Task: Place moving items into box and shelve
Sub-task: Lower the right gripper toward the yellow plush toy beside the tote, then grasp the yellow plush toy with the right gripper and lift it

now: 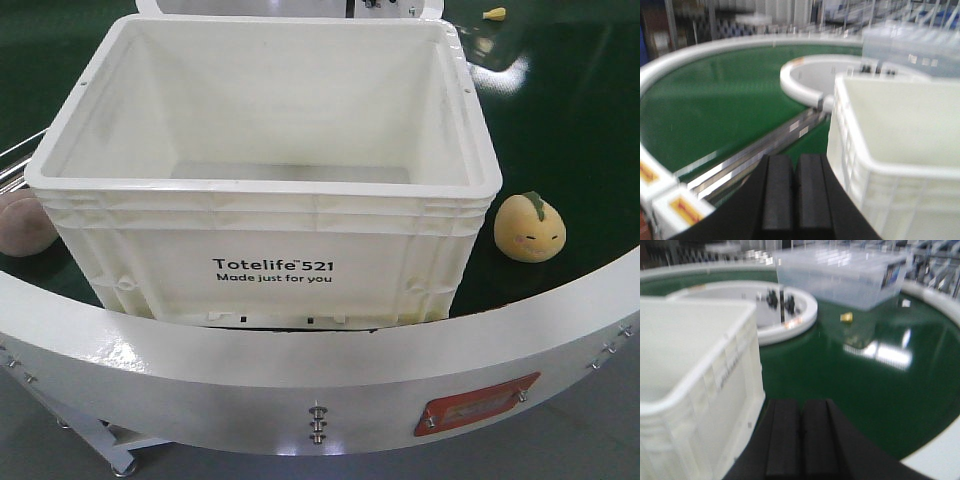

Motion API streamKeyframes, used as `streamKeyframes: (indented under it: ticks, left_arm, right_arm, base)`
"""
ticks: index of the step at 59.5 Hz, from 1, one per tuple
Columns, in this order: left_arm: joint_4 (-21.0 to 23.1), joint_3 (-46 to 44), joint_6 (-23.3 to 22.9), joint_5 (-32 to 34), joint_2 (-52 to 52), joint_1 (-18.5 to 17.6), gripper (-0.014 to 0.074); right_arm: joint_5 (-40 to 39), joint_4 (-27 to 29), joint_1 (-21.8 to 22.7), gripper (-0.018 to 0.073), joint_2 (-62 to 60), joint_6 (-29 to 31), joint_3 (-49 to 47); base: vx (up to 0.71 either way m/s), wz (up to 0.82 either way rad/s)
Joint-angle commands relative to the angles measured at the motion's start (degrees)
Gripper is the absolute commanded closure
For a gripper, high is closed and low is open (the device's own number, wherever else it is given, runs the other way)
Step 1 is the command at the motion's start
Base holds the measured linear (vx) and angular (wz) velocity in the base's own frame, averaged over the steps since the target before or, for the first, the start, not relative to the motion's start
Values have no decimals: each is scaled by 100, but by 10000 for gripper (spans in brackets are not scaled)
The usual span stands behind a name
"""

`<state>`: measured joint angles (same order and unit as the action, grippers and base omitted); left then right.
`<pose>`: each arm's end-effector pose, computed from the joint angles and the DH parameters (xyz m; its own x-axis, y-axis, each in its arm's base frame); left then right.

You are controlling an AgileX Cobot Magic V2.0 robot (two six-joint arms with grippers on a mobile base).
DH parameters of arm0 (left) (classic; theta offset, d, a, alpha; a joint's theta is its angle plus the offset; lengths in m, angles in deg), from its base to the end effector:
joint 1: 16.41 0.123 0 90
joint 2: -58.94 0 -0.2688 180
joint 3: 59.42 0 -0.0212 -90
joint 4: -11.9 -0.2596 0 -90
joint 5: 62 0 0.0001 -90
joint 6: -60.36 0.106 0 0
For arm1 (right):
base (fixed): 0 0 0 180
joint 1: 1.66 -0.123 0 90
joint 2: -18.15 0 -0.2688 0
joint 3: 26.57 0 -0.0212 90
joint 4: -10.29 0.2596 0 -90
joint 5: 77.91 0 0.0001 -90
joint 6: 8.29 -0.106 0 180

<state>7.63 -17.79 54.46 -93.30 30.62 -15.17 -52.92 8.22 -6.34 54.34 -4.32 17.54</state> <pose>0.1037 0.0064 0.3388 -0.1913 -0.0434 -0.9806 -0.0671 0.9973 -0.0310 0.1373 0.0096 0.3183 -0.2544 -0.1230 -0.9592 -0.0933 0.9904 -0.1023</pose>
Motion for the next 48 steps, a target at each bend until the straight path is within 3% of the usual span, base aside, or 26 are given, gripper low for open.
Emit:
streamKeyframes:
  ticks: [1,18,27,31,37,43,48]
  left_arm:
    - [0,-204,-29,47,-378,4,610]
    - [0,-204,-35,-247,-861,4,610]
    - [0,-204,-35,-246,-861,4,610]
    - [0,-204,-29,-252,-861,4,608]
    - [-60,-204,-29,-319,-861,4,568]
    - [-259,-204,-29,-342,-861,4,454]
    - [-404,-204,-29,-347,-861,4,305]
  right_arm:
    - [-188,-50,5,575,431,46,-202]
    - [327,-99,5,566,1430,46,-202]
    - [429,-99,5,485,1784,21,-202]
    - [408,-99,5,421,1888,21,-202]
    - [261,-99,5,241,2050,-20,-202]
    - [51,-115,5,72,2209,-162,-202]
    - [-166,-122,5,-56,2377,-284,-202]
  base:
    - [0,0]
    - [0,0]
    - [0,0]
    - [0,0]
    - [0,0]
    - [0,0]
    - [0,0]
